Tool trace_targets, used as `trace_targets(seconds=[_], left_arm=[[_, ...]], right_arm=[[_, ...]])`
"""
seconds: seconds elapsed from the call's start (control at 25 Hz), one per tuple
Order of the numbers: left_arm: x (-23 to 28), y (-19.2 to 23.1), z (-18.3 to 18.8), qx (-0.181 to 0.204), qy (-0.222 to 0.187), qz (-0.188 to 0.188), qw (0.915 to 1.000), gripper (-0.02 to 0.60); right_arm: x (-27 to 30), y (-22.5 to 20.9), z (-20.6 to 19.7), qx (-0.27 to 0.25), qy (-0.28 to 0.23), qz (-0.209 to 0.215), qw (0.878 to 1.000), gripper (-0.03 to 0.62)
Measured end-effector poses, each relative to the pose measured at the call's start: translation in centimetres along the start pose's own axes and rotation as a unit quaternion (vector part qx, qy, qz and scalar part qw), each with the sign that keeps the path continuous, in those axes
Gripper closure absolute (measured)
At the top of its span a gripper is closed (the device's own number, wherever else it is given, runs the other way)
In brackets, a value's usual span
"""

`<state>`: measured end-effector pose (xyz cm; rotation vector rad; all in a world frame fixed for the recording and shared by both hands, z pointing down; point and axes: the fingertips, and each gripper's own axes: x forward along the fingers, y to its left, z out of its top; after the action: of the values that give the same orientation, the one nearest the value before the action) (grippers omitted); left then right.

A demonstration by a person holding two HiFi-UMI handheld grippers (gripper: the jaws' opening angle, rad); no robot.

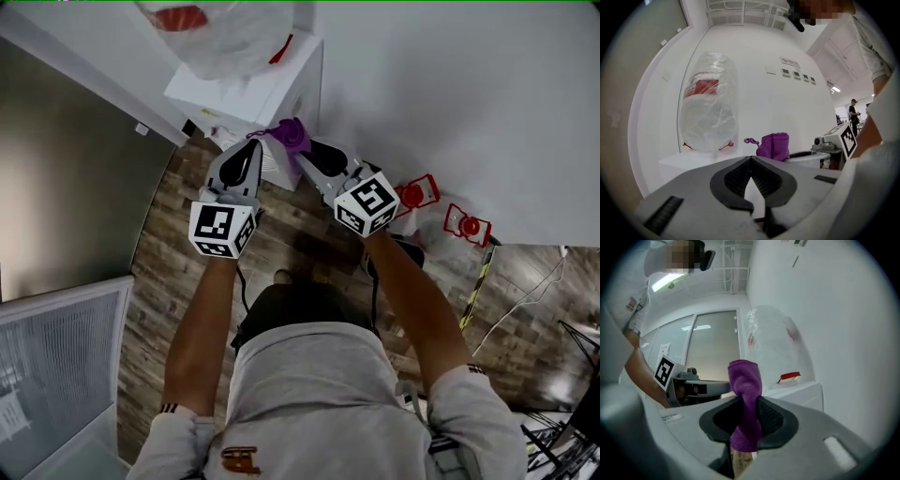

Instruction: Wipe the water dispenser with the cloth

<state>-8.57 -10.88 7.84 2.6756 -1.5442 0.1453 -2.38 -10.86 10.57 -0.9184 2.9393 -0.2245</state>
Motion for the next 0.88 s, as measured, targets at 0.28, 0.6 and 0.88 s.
trace_targets(seconds=[0.28,0.6,0.88], left_arm=[[1.7,1.7,-2.1,0.0,0.023,0.018,0.9996,0.583],[3.3,3.2,-4.4,-0.013,0.028,0.034,0.999,0.583],[4.4,3.8,-5.2,-0.022,0.023,0.043,0.9986,0.583]], right_arm=[[1.7,-1.8,-2.5,-0.008,0.012,0.007,1.0,0.5],[4.4,-2.8,-4.0,-0.04,0.018,0.02,0.999,0.505],[5.9,-3.3,-5.8,-0.043,0.021,0.031,0.998,0.503]])
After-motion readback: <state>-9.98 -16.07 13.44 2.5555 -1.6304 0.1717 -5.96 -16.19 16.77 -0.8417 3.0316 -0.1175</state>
